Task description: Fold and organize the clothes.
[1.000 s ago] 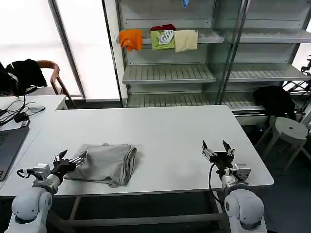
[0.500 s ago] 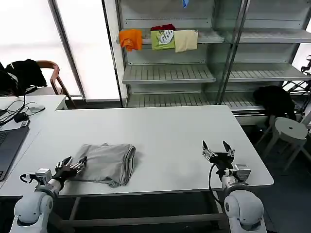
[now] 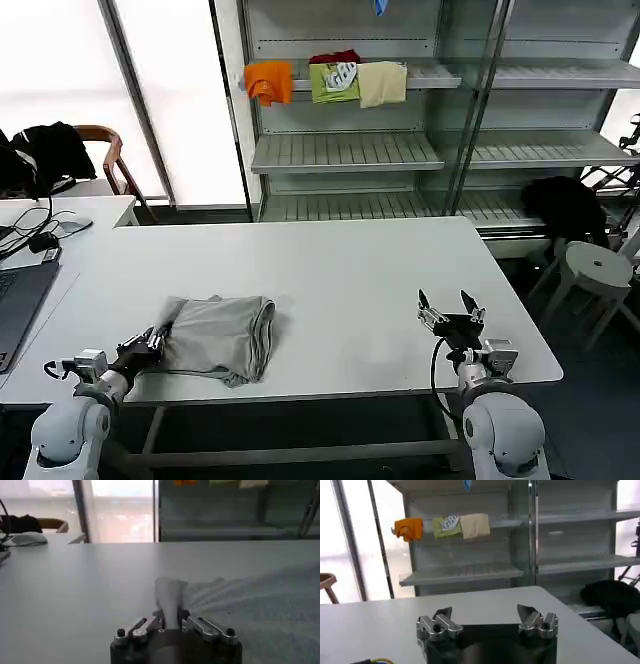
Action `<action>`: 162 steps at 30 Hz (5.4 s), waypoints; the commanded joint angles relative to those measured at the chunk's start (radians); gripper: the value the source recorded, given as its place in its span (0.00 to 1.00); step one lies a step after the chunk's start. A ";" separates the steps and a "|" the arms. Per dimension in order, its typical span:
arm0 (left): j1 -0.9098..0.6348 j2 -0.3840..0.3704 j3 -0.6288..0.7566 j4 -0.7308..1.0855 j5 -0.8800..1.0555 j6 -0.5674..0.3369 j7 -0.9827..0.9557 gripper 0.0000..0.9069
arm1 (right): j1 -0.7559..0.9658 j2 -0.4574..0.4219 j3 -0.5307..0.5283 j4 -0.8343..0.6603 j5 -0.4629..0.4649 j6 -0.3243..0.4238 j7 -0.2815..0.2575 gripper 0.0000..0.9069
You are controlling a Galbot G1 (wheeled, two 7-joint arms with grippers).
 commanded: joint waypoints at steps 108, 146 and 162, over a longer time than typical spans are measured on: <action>-0.052 -0.131 0.209 -0.325 0.137 0.050 -0.287 1.00 | 0.239 0.172 -0.292 -0.346 0.411 -0.113 0.067 0.00; 0.075 0.028 0.089 -0.257 -0.105 -0.126 -0.247 1.00 | -0.078 -0.160 0.053 -0.031 -0.270 0.031 -0.038 1.00; 0.119 0.023 0.124 -0.280 -0.171 -0.151 -0.334 1.00 | -0.110 -0.190 0.117 0.039 -0.182 -0.014 -0.069 1.00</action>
